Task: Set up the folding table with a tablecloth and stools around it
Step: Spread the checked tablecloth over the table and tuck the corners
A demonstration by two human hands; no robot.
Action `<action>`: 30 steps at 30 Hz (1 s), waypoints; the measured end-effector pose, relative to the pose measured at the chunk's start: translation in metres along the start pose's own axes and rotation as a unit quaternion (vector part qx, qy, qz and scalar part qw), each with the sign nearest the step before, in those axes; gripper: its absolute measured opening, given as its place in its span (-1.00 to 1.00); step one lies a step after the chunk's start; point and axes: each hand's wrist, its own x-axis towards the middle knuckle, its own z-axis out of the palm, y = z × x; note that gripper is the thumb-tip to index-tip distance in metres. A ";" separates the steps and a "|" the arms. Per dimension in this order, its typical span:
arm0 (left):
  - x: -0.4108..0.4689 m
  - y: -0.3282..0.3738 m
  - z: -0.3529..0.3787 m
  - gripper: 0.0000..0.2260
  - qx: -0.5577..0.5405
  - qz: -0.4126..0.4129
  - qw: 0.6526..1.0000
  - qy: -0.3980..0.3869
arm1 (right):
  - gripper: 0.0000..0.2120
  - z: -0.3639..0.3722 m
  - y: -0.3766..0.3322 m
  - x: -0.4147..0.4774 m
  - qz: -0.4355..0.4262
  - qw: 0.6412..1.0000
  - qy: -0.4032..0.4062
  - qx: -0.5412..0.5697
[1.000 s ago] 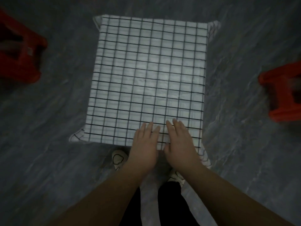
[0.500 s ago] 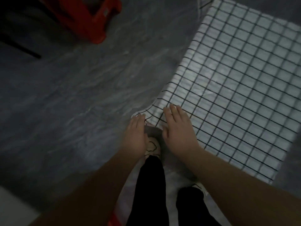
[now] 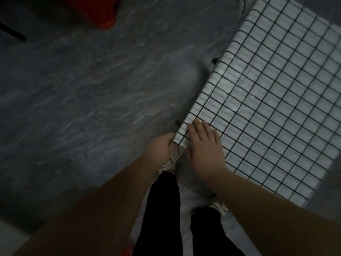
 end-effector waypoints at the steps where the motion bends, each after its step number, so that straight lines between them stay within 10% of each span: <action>1: 0.001 0.001 -0.002 -0.82 0.027 -0.006 1.000 -0.013 | -0.35 0.000 0.000 0.000 0.002 1.000 0.001 0.004; 11: 0.008 0.051 -0.035 -0.36 0.030 0.009 0.999 0.002 | -0.41 -0.042 0.012 -0.002 0.032 0.989 0.008 0.143; 20: 0.007 0.159 -0.009 -0.65 0.251 0.293 0.923 -0.007 | -0.50 -0.067 0.085 -0.045 0.194 0.972 0.069 0.111; 30: 0.037 0.194 0.073 -0.54 0.388 0.318 0.865 -0.020 | -0.49 -0.023 0.160 -0.071 0.231 0.963 0.094 0.098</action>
